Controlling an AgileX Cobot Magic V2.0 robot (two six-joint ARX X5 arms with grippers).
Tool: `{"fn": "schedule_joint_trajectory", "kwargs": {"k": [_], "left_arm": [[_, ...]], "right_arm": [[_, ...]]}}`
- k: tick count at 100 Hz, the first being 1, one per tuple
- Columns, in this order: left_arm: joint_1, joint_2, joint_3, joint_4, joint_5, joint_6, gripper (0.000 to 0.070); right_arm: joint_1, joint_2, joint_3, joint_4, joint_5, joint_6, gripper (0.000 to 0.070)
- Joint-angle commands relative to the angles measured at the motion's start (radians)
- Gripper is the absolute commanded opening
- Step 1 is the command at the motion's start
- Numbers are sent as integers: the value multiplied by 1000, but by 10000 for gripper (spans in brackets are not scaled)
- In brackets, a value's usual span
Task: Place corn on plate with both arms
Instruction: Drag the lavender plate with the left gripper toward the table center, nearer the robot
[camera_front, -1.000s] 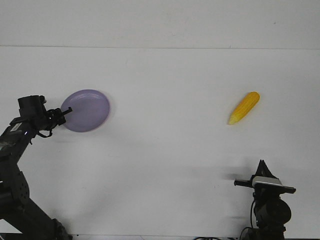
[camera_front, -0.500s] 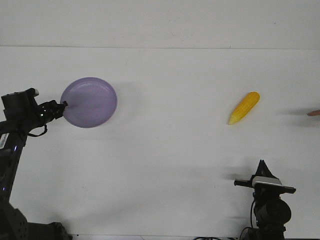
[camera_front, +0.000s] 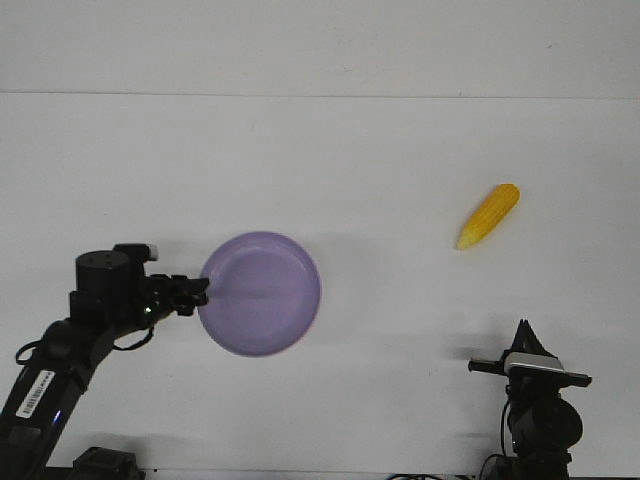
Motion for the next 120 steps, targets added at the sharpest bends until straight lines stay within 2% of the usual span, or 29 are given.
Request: {"fn": "schedule_joint_trajectory", "kwargs": {"k": [1,15,28,61,74,78,81,91,96,120], "left_arm": [[-63,8,-25,17,-40,-48,7],[-188,36,-115,110,-72,-103,7],[-270,84,-155,169,-158,-129,7],[-360,245,-159,257,-172,-132,7],[-369,276,-159,269,-203,-131,11],[-369,277,-159,274,-206,-131,33],[-369,277,-159,277,-206,-130,80],[-369,276,-159,279,-206,-130,375],[-369,275,-159,279,-205,-130,465],[-366,216,-158,297,-205,-79,470]], "right_arm": [[-1,-2,-3,10,-2,10,17],[-1,-2,-3,10,-2,10,17],[-1,-2,-3,10,-2,10,17],[-1,-2,-3,10,-2,10,17],[-1,-2,-3,10,-2,10,17],[-1,-2,-3,10,-2,10,17],[-1,-2,-3,10,-2,10,17],[-1,-1,-3,10,-2,10,17],[-1,-1,-3,10,-2,10,17],[-1,-2,-3,10,-2,10,17]]}}
